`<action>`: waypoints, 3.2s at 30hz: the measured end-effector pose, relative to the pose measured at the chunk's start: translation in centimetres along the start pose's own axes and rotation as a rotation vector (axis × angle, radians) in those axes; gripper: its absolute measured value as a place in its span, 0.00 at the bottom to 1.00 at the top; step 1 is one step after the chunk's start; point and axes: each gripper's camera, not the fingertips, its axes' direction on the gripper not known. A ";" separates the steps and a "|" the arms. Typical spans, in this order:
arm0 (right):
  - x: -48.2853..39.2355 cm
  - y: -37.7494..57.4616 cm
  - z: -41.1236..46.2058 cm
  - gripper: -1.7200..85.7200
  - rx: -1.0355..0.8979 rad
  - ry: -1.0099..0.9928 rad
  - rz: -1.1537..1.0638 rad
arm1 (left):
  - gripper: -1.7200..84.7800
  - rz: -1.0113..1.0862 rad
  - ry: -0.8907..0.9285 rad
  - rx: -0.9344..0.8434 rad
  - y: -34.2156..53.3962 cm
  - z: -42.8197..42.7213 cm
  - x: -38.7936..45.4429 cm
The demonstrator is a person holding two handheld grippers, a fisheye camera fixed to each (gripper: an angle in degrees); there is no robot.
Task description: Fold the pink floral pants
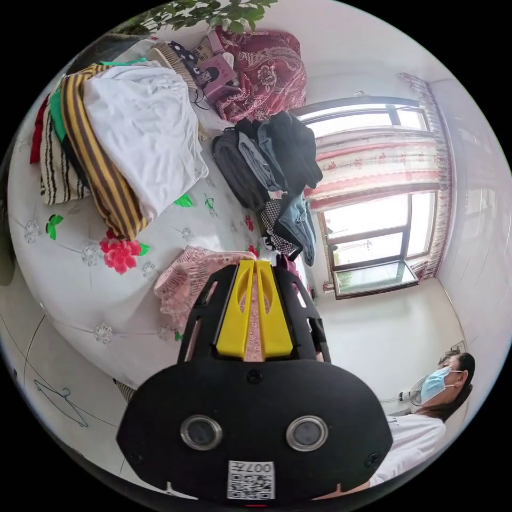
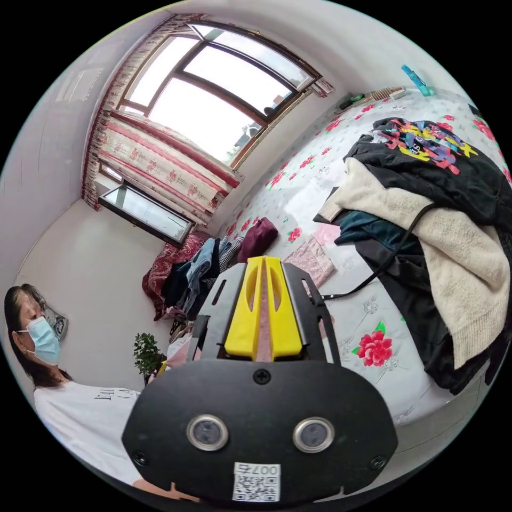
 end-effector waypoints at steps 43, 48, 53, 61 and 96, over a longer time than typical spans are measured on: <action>-9.9 -14.7 43.2 0.03 -0.682 0.796 -0.332 | 0.01 -0.195 -0.253 -0.056 -15.0 25.4 -14.1; -10.0 -15.1 46.2 0.05 -0.668 0.785 -0.325 | 0.01 -0.255 -0.189 -0.039 -14.1 26.0 -16.1; -10.3 -17.5 50.8 0.07 -0.538 0.637 -0.303 | 0.01 -0.199 -0.214 -0.074 -14.8 24.9 -15.5; -9.1 -17.1 55.5 0.03 -0.544 0.655 -0.248 | 0.01 -0.192 -0.180 -0.085 -14.6 23.1 -13.9; -31.7 22.5 64.5 0.07 -0.853 -0.170 -0.433 | 0.03 0.279 -0.699 -0.409 1.0 22.9 -9.3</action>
